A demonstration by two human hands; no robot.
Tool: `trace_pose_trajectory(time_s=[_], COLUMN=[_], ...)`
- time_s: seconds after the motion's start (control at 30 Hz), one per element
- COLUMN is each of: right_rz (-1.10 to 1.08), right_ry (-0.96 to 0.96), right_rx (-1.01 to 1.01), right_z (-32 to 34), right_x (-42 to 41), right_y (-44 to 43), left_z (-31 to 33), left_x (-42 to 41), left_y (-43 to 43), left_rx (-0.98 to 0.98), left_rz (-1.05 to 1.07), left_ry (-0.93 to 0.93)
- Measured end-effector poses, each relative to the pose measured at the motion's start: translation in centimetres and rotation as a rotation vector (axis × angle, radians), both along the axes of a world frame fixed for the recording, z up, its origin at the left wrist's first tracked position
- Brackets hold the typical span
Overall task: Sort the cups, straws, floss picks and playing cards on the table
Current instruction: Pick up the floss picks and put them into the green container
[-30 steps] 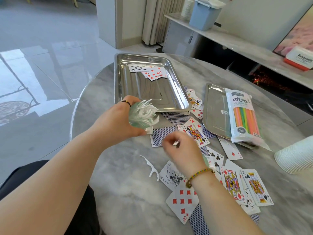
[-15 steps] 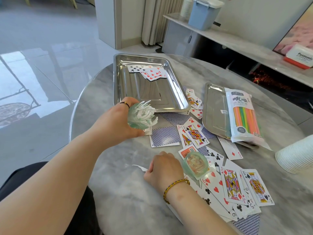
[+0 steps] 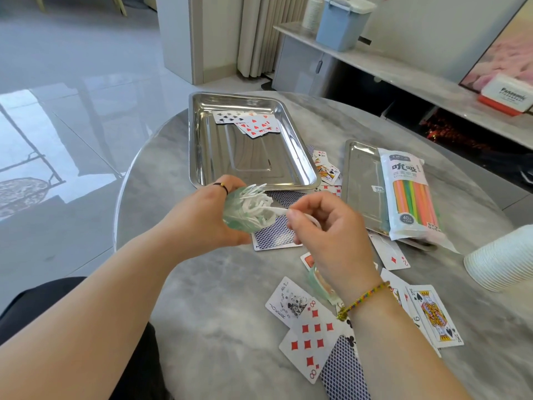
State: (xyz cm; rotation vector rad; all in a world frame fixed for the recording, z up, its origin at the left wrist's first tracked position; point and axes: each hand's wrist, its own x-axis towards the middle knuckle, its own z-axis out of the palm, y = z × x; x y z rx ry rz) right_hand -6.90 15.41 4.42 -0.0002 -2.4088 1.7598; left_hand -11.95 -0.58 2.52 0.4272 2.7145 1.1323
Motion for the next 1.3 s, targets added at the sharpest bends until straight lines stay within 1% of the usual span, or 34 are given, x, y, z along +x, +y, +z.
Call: trace_pose_trajectory(time_s=[0.13, 0.3, 0.4, 0.5, 0.63, 0.73, 0.83, 0.9, 0.93, 1.03, 1.1, 1.17, 1.3], right_rz=[0.011, 0.079, 0.080, 0.008, -0.026, -0.062, -0.079, -0.127, -0.153, -0.156, -0.106, -0.099, -0.061], right_ry=[-0.012, -0.022, 0.000, 0.035, 0.055, 0.128, 0.218, 0.163, 0.088, -0.258, -0.426, -0.473, -0.416], right_rx=[0.255, 0.355, 0.301, 0.230, 0.295, 0.324, 0.219, 0.210, 0.263, 0.610, 0.705, 0.704, 0.743], right_z=[-0.3, -0.2, -0.4, -0.7, -1.5, -1.9, -1.8, -2.0, -2.3, -3.8, -4.5, -5.0, -5.7], right_x=[-1.0, -1.8, -1.9, -1.6, -1.5, -1.3, -0.6, 0.0, 0.3, 1.4, 2.2, 2.6, 2.4], right_y=[-0.8, -2.3, -2.2, -1.6, -1.5, -1.7, -0.7, 0.8, 1.8, 4.8, 5.8, 6.1, 6.3], left_z=[0.1, -0.1, -0.3, -0.3, -0.4, -0.8, -1.1, -1.3, -1.4, -1.6, -1.9, -2.2, -3.1], left_x=[0.2, 0.2, -0.1, -0.1, 0.0, 0.1, 0.0, 0.1, 0.2, 0.4, 0.5, 0.7, 1.2], left_y=[0.1, 0.2, 0.0, 0.0, 0.4, 0.6, 0.8, 1.0, 1.3, 2.1, 2.7, 3.3, 4.3], left_rx=[0.036, 0.065, 0.097, 0.097, 0.094, 0.087, 0.112, 0.107, 0.109, 0.125, 0.159, 0.201, 0.284], left_rz=[-0.022, -0.053, -0.039, -0.042, -0.053, -0.047, -0.025, -0.023, -0.032, -0.058, -0.066, -0.084, -0.137], left_ry=[0.020, 0.053, 0.068, 0.069, 0.055, 0.037, -0.010, -0.043, -0.055, -0.078, -0.091, -0.104, -0.133])
